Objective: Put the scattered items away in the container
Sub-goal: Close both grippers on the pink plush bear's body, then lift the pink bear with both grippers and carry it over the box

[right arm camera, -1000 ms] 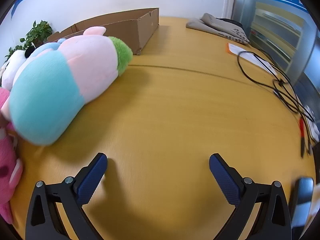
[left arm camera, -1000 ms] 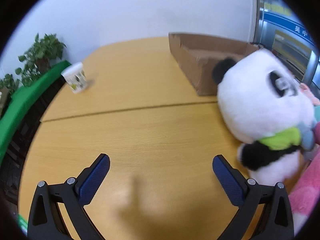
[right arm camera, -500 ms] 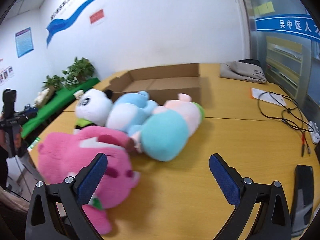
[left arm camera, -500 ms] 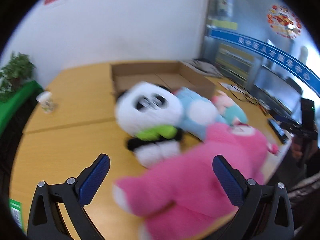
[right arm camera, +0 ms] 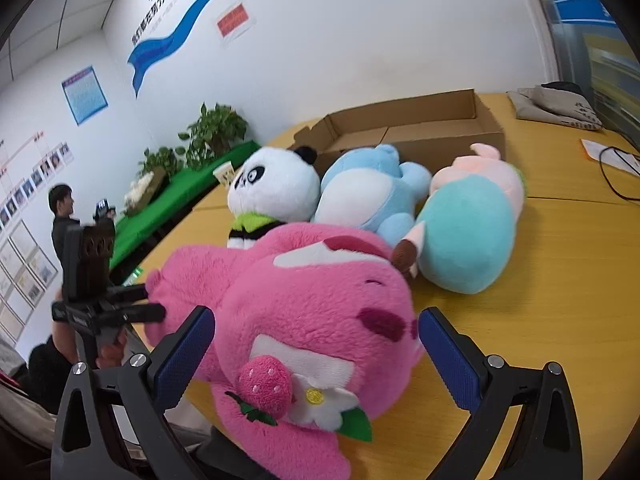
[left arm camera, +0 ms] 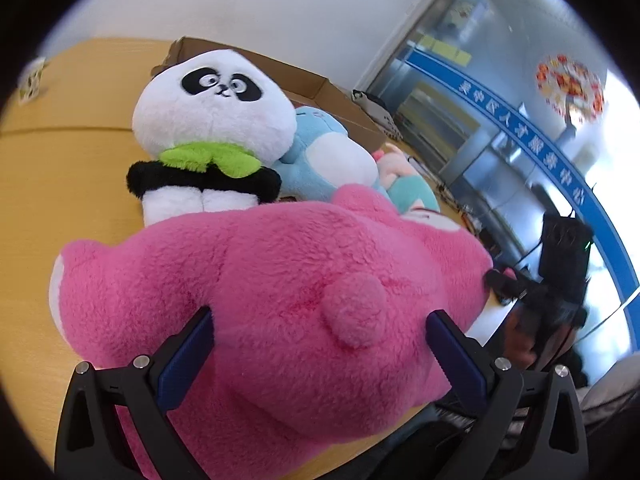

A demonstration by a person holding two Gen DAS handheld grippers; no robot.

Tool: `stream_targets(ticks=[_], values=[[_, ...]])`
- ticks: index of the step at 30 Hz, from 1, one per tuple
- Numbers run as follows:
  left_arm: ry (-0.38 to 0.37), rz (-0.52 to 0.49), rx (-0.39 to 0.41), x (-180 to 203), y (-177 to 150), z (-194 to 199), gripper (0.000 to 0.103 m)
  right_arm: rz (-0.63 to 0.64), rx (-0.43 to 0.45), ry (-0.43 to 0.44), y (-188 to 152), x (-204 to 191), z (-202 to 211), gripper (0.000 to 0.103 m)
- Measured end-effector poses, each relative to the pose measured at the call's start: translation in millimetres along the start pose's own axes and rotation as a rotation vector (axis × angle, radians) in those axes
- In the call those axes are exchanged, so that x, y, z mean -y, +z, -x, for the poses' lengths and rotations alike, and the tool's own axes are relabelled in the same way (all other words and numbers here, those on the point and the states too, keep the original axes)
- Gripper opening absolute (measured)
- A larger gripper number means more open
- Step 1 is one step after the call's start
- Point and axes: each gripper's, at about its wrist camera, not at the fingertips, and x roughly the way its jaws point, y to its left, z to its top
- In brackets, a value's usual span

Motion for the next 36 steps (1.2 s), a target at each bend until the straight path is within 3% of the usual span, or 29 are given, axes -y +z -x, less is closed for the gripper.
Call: stream_targets(ticks=[4, 14, 18, 24, 30, 36], values=[[-0.007, 0.039, 0.012, -10, 1, -4, 0.102, -0.007, -0.037, -0.064, -8, 1, -27, 0.103], [0.037, 0.090, 0.043, -15, 10, -17, 0.102, -0.100, 0.010, -0.061, -5, 7, -38, 0.103], [0.069, 0.108, 0.043, -13, 14, -14, 0.088, -0.131, -0.004, -0.029, -2, 15, -42, 0.103], [0.114, 0.121, 0.059, -8, 16, -8, 0.068, -0.035, 0.052, -0.086, -2, -4, -34, 0.102], [0.152, 0.092, 0.091, 4, 18, 2, 0.051, -0.021, 0.056, -0.079, -2, -6, -31, 0.086], [0.158, 0.056, 0.125, 23, 24, 15, 0.046, -0.023, 0.084, -0.071, -8, -11, -15, 0.076]])
